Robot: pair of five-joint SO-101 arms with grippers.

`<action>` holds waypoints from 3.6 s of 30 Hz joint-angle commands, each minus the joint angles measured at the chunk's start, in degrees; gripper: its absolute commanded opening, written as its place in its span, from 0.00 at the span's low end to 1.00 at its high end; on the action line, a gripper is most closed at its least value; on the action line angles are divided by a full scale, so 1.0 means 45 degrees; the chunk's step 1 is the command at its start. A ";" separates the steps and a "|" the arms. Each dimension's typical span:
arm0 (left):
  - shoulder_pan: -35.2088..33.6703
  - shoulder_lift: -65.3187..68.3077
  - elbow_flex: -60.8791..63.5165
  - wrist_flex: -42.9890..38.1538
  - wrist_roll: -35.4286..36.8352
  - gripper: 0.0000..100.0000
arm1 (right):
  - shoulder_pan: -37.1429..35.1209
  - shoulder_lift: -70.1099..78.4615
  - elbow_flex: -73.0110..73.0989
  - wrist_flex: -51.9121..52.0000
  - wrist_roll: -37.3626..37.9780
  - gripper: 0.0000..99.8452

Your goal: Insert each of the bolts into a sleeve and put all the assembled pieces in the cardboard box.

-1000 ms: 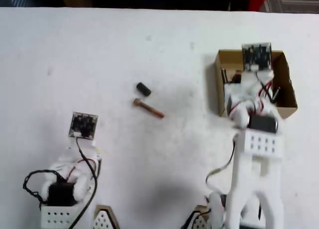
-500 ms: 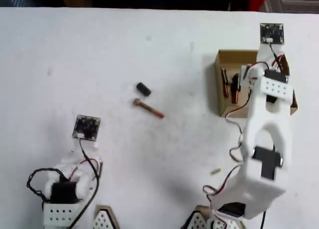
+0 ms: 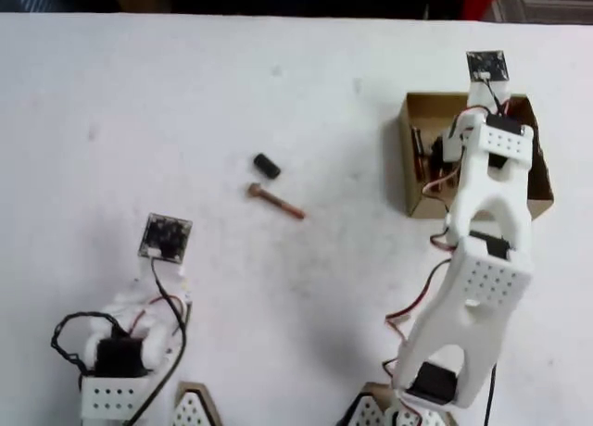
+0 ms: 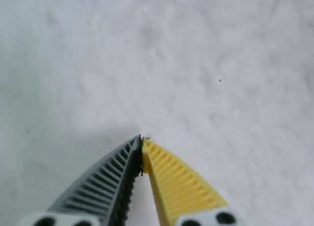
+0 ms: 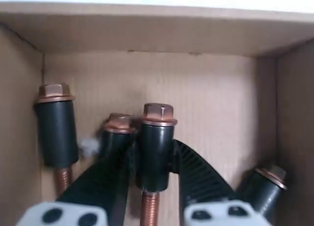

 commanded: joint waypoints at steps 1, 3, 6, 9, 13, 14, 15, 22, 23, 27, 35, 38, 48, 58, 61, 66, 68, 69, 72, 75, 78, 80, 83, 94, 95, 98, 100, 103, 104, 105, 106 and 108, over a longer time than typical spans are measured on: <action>-0.0049 -0.0127 -0.0039 -0.0391 -0.0137 0.02 | 0.0029 0.0029 -0.1328 0.0361 0.0156 0.02; -0.0049 -0.0127 -0.0039 -0.0391 -0.0137 0.02 | -0.0107 0.0068 -0.1602 0.0733 0.0156 0.06; -0.0049 -0.0127 -0.0039 -0.0391 -0.0137 0.02 | -0.0303 0.0068 -0.1973 0.1319 0.0156 0.13; -0.0049 -0.0127 -0.0039 -0.0371 -0.0137 0.02 | -0.0557 0.0068 -0.2286 0.1924 0.0176 0.19; -0.0049 -0.0127 -0.0039 -0.0371 -0.0137 0.02 | -0.0830 0.0049 -0.3126 0.3233 0.0527 0.19; -0.0049 -0.0127 -0.0039 -0.0371 -0.0137 0.02 | -0.0908 0.0049 -0.3380 0.3565 0.0781 0.19; -0.0049 -0.0127 -0.0039 -0.0371 -0.0137 0.02 | -0.0967 -0.0010 -0.3673 0.3917 0.0957 0.19; -0.0107 -0.0127 -0.0039 -0.0391 -0.0137 0.02 | -0.1397 -0.1260 -0.5587 0.6632 0.1055 0.19; -0.0107 -0.0127 -0.0039 -0.0391 -0.0137 0.02 | -0.1495 -0.1534 -0.5783 0.7004 0.1055 0.19; -0.0127 -0.0127 -0.0039 -0.0410 -0.0098 0.02 | -0.2100 -0.2764 -0.6330 0.8234 0.1055 0.19; -0.0127 -0.0127 -0.0039 -0.0410 -0.0078 0.02 | -0.3643 -0.5734 -0.6388 0.9895 0.1035 0.19; -0.0127 -0.0127 -0.0039 -0.0410 -0.0078 0.02 | -0.4269 -0.6730 -0.6291 1.0344 0.1035 0.19; -0.0127 -0.0127 -0.0039 -0.0391 -0.0117 0.02 | -0.6261 -0.7961 -0.6252 1.0657 0.1035 0.19; -0.1123 -0.0127 -0.0039 -0.0527 -0.0176 0.02 | -0.8254 -0.8801 -0.2598 1.0266 0.1133 0.19; -0.1123 -0.0127 -0.0039 -0.0508 -0.0176 0.02 | -0.8430 -0.8781 -0.1758 0.9328 0.1133 0.19; -0.1143 -0.0127 -0.0039 -0.0508 -0.0176 0.02 | -0.8664 -0.8781 0.0215 0.7668 0.1153 0.19; -0.1143 -0.0127 -0.0039 -0.0508 -0.0176 0.02 | -0.8762 -0.8781 0.1055 0.6926 0.1289 0.19; -0.1143 -0.0127 -0.0039 -0.0508 -0.0176 0.02 | -0.8860 -0.8781 0.1446 0.6476 0.1621 0.19; -0.1143 -0.0127 -0.0039 -0.0508 -0.0176 0.02 | -0.9211 -0.8762 0.2696 0.5245 0.2657 0.19; -0.1143 -0.0127 -0.0039 -0.0508 -0.0176 0.02 | -0.9524 -0.8762 0.3653 0.4171 0.2950 0.19; -0.1143 -0.0127 -0.0039 -0.0508 -0.0176 0.02 | -0.9582 -0.8313 0.4005 0.3214 0.2969 0.19; -0.1143 -0.0127 -0.0039 -0.0508 -0.0176 0.02 | -0.9602 -0.7629 0.4005 0.2745 0.2969 0.19; -0.1143 -0.0127 -0.0039 -0.0508 -0.0176 0.02 | -0.9661 -0.6515 0.3614 0.2432 0.2969 0.19; -0.1143 -0.0127 -0.0039 -0.0508 -0.0176 0.02 | -0.9758 -0.2686 0.0293 0.2628 0.2969 0.19; -0.1143 -0.0127 -0.0039 -0.0508 -0.0176 0.02 | -0.9836 -0.2393 -0.0039 0.2784 0.2969 0.19; -0.1143 -0.0127 -0.0039 -0.0508 -0.0176 0.02 | -0.9993 -0.1436 -0.1250 0.3292 0.2969 0.19; -0.1143 -0.0127 -0.0039 -0.0508 -0.0176 0.02 | -1.0071 -0.0772 -0.2208 0.3663 0.2969 0.19; -0.1143 -0.0127 -0.0039 -0.0508 -0.0176 0.02 | -1.0168 0.0342 -0.3888 0.4425 0.2969 0.19; -0.1143 -0.0127 -0.0039 -0.0508 -0.0176 0.02 | -1.0188 0.0733 -0.4493 0.4718 0.2969 0.19; -0.1143 -0.0127 -0.0039 -0.0508 -0.0176 0.02 | -1.0208 0.1143 -0.5118 0.5011 0.2969 0.19; -0.1143 -0.0127 -0.0039 -0.0508 -0.0176 0.02 | -1.0188 0.1573 -0.5724 0.5245 0.2969 0.19; -0.1143 -0.0127 -0.0039 -0.0508 -0.0176 0.02 | -1.0149 0.2413 -0.6955 0.5734 0.2969 0.19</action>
